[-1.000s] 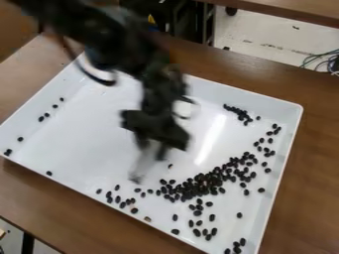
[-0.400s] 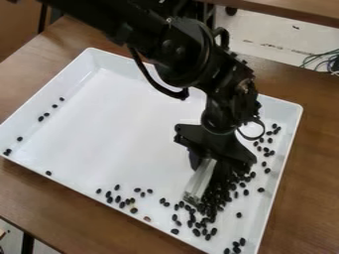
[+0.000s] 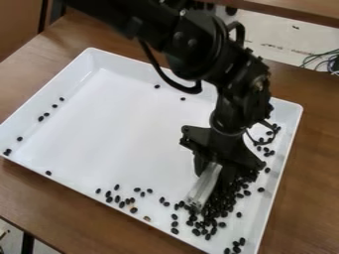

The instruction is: Sweep into pile

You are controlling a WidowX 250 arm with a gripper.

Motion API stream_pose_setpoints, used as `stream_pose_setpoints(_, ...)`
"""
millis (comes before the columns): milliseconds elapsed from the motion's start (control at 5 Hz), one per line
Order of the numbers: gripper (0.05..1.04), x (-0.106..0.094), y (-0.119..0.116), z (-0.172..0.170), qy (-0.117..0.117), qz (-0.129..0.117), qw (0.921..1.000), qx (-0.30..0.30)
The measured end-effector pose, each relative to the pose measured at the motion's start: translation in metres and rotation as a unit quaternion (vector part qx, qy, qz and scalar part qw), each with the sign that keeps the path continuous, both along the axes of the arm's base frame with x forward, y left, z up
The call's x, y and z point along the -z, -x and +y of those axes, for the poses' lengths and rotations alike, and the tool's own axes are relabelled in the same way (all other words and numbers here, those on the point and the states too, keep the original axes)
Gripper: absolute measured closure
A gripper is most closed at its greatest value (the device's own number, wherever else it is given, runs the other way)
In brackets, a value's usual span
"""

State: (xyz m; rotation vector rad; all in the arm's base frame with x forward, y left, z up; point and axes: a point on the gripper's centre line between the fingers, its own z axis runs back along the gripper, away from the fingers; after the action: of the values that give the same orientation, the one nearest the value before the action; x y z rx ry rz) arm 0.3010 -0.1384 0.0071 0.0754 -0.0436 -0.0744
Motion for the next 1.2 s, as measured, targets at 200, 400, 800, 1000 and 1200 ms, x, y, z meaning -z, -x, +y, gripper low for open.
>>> stream_pose_setpoints(200,0.727,-0.014,-0.010,0.024,-0.011,-0.008,0.9998,-0.011)
stream_pose_setpoints(400,0.727,-0.025,-0.023,0.059,-0.011,-0.022,0.9990,-0.038)
stream_pose_setpoints(800,0.727,-0.007,-0.019,0.141,0.026,-0.008,0.9951,-0.095)
stream_pose_setpoints(1000,0.727,0.001,-0.011,0.159,0.040,-0.006,0.9931,-0.111)
stream_pose_setpoints(1200,0.680,0.001,-0.011,0.158,0.042,-0.007,0.9932,-0.108)
